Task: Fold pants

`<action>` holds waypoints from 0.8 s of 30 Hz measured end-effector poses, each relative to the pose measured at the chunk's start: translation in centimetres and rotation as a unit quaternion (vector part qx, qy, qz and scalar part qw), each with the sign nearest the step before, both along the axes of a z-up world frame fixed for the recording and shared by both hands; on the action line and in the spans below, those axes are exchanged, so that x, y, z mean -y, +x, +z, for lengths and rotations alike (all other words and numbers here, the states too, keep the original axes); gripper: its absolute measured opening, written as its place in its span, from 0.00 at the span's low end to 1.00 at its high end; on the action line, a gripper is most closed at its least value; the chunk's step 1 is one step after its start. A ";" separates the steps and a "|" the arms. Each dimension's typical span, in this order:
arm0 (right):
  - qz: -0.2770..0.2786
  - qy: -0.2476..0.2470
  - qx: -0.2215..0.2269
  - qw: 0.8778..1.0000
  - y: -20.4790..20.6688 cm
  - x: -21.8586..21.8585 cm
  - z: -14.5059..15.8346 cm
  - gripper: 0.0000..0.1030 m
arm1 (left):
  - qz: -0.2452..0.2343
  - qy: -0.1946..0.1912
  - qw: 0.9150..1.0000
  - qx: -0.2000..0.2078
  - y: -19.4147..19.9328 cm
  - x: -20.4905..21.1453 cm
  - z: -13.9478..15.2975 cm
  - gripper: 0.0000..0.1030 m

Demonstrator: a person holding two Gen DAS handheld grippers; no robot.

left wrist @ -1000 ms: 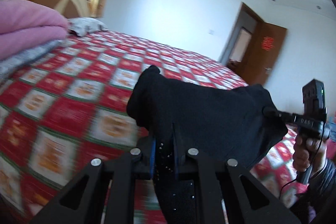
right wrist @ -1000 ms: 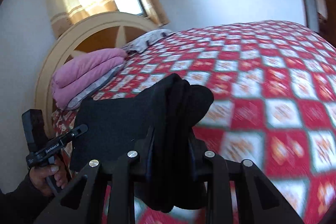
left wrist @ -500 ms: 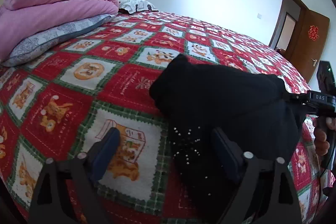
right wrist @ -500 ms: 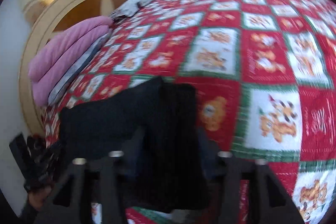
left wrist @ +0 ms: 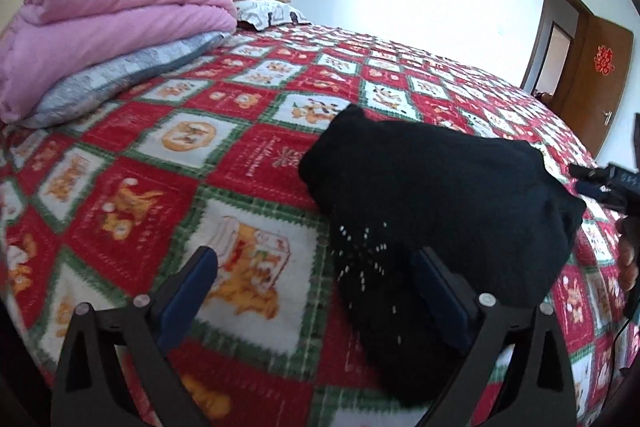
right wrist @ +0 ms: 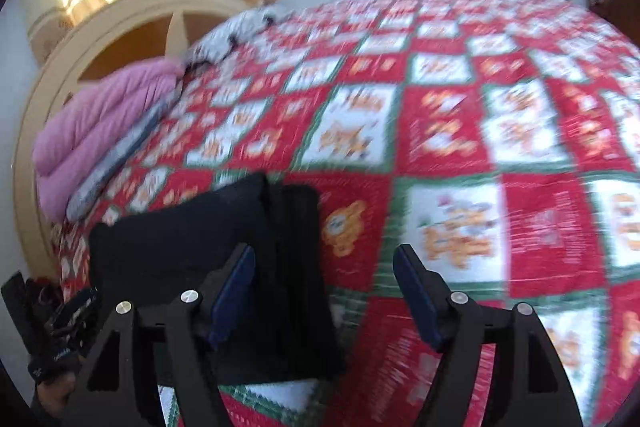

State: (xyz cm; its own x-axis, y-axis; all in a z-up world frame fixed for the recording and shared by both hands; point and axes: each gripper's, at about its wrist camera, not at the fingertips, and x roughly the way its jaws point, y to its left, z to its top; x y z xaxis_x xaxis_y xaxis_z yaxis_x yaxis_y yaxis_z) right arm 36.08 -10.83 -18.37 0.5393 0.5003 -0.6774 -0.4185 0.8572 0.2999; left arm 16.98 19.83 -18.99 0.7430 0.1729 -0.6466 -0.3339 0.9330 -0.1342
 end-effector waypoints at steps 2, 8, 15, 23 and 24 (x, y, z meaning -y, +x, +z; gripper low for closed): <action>-0.030 0.002 0.016 0.999 -1.4 1.7 1.4 0.71 | 0.006 0.009 1.000 0.010 -1.3 0.6 1.1 0.97; -0.068 -0.038 0.059 0.995 -8.7 3.3 4.0 0.71 | 0.005 0.014 0.999 0.042 -4.5 3.7 4.4 0.98; -0.028 -0.094 0.143 0.985 -19.9 1.2 5.8 0.71 | -0.033 0.039 0.996 0.077 -8.0 7.4 8.2 1.00; -0.018 -0.073 0.178 0.981 -25.0 1.2 8.7 0.71 | -0.046 0.035 0.993 0.104 -9.8 8.1 10.2 1.00; -0.019 -0.072 0.181 0.981 -25.3 1.2 9.0 0.71 | -0.045 0.035 0.993 0.106 -10.0 8.2 10.3 1.00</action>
State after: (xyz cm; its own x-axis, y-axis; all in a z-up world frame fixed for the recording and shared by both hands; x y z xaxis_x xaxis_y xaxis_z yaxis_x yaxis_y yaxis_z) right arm 10.81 -12.03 -9.40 0.7747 0.3874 -0.4997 -0.4413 0.8973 0.0115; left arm 6.94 11.61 -8.70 0.8759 0.1390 -0.4620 -0.2199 0.9674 -0.1258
